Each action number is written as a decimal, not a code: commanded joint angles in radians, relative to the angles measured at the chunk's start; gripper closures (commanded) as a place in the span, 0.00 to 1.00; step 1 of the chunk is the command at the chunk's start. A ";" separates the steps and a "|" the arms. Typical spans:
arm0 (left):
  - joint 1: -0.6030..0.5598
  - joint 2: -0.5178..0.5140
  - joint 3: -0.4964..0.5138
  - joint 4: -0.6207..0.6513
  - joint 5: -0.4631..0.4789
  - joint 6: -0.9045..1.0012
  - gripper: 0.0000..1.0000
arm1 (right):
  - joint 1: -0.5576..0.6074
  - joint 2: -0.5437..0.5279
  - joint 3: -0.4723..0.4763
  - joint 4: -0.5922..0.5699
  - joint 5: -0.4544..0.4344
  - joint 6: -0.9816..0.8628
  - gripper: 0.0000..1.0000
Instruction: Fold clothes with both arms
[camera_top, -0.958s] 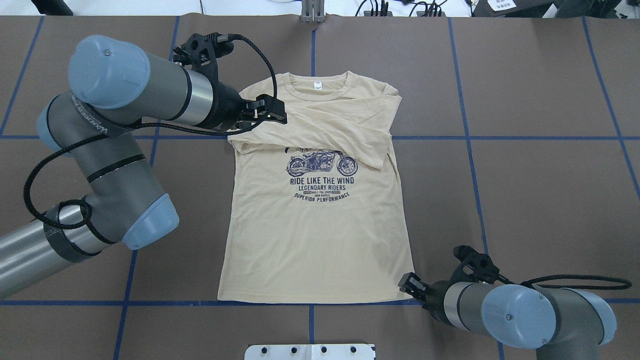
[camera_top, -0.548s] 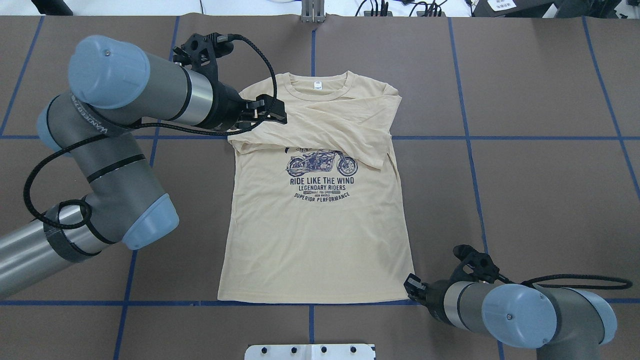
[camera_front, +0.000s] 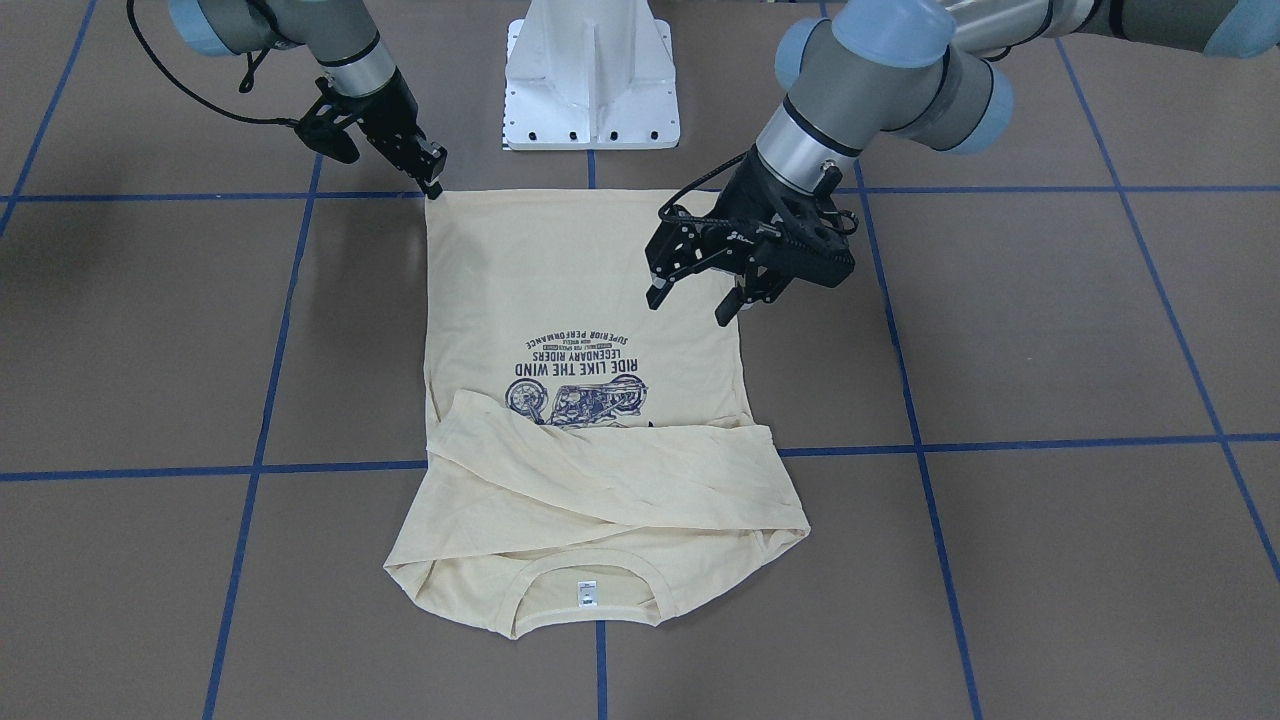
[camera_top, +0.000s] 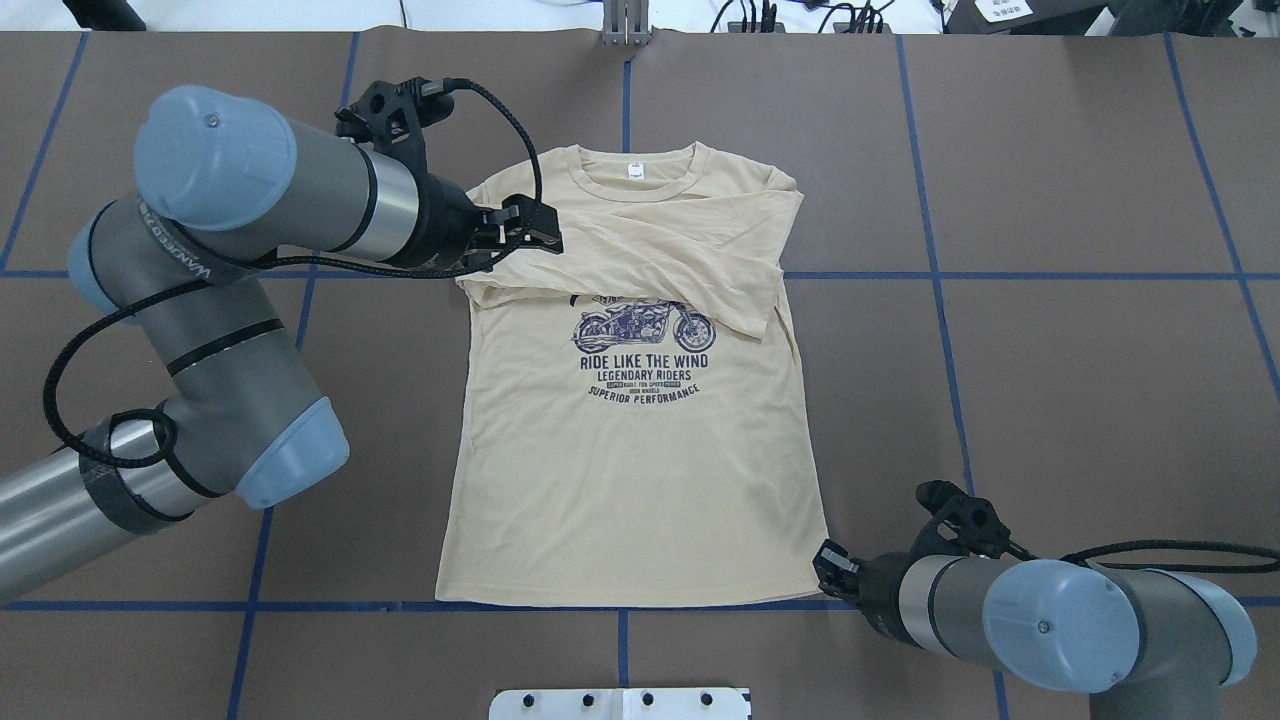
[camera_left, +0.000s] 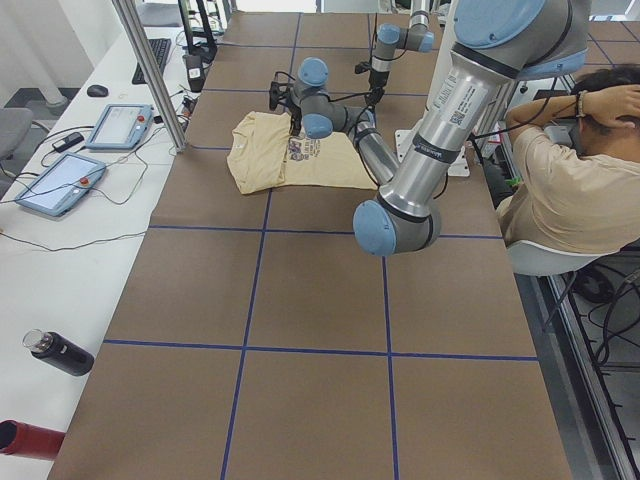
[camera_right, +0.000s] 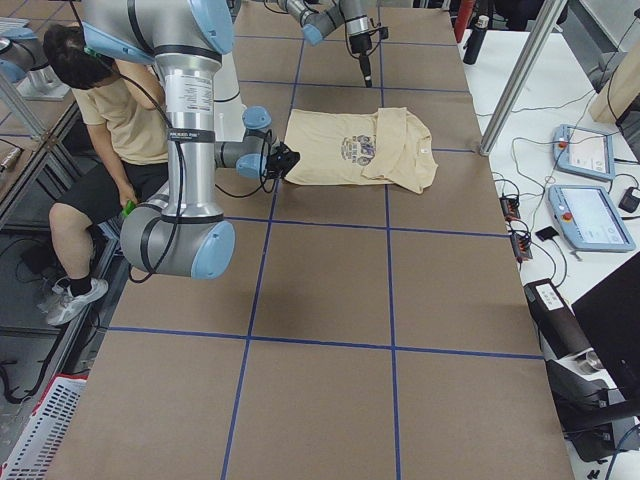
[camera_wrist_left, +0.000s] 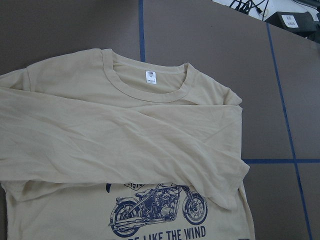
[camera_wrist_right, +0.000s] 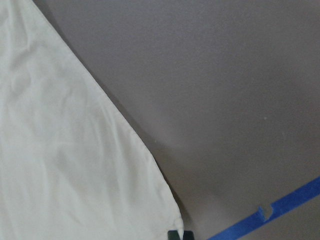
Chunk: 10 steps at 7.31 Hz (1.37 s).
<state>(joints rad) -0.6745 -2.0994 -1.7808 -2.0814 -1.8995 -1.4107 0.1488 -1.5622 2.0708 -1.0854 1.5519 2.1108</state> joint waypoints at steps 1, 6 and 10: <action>0.137 0.166 -0.066 0.014 0.146 -0.153 0.14 | 0.000 -0.004 0.006 -0.004 0.001 0.000 1.00; 0.366 0.329 -0.160 0.101 0.197 -0.304 0.30 | 0.005 -0.004 0.014 -0.004 0.001 0.000 1.00; 0.455 0.349 -0.200 0.147 0.192 -0.339 0.36 | 0.003 0.001 0.014 -0.004 0.001 0.000 1.00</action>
<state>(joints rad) -0.2593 -1.7538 -1.9841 -1.9419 -1.7075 -1.7264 0.1531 -1.5631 2.0847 -1.0891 1.5524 2.1108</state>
